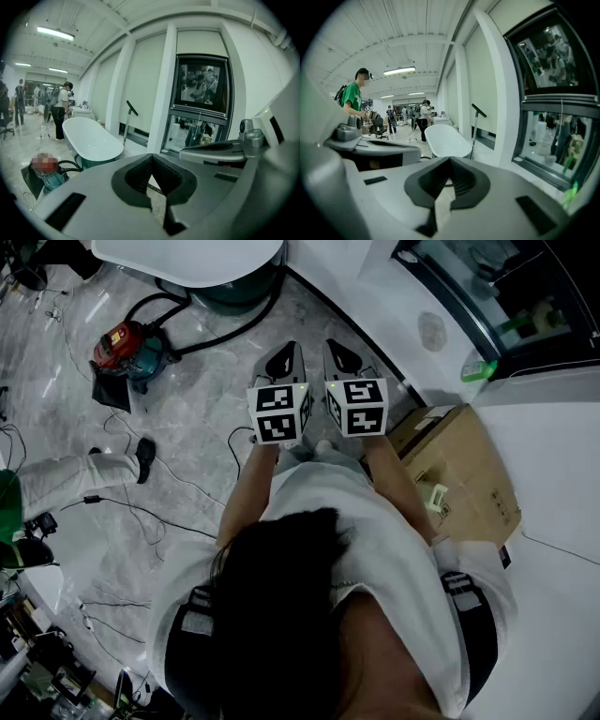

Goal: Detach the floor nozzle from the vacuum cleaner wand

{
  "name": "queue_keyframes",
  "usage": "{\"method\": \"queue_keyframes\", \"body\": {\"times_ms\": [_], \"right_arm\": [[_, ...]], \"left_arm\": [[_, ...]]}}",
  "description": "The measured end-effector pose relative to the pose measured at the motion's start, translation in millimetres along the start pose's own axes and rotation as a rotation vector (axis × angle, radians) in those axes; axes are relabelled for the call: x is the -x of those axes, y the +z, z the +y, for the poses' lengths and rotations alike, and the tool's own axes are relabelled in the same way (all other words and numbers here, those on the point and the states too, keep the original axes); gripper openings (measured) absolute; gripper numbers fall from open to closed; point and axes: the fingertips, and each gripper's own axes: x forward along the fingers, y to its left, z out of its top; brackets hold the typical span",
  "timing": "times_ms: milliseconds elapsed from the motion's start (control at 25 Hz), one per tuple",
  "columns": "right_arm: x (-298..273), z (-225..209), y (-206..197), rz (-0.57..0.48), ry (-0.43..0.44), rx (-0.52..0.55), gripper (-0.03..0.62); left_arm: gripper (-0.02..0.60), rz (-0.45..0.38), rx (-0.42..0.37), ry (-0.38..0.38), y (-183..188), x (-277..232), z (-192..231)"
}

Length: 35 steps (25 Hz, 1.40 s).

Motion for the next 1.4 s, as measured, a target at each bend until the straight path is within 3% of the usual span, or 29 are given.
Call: {"method": "queue_keyframes", "body": {"times_ms": [480, 800, 1120, 1400], "right_arm": [[-7.3, -0.8, -2.6, 0.013, 0.006, -0.011, 0.015], [-10.0, -5.9, -1.3, -0.025, 0.011, -0.076, 0.015], [-31.4, 1.9, -0.7, -0.007, 0.005, -0.052, 0.015], [-47.6, 0.9, 4.3, -0.013, -0.038, -0.104, 0.015]], "left_arm": [[0.000, -0.002, 0.009, -0.004, 3.6, -9.8, 2.6], [0.000, -0.008, 0.027, -0.019, 2.5, -16.9, 4.6], [0.000, -0.006, 0.061, -0.031, 5.3, -27.5, 28.1], [0.000, -0.007, 0.056, -0.025, 13.6, -33.6, 51.1]]}}
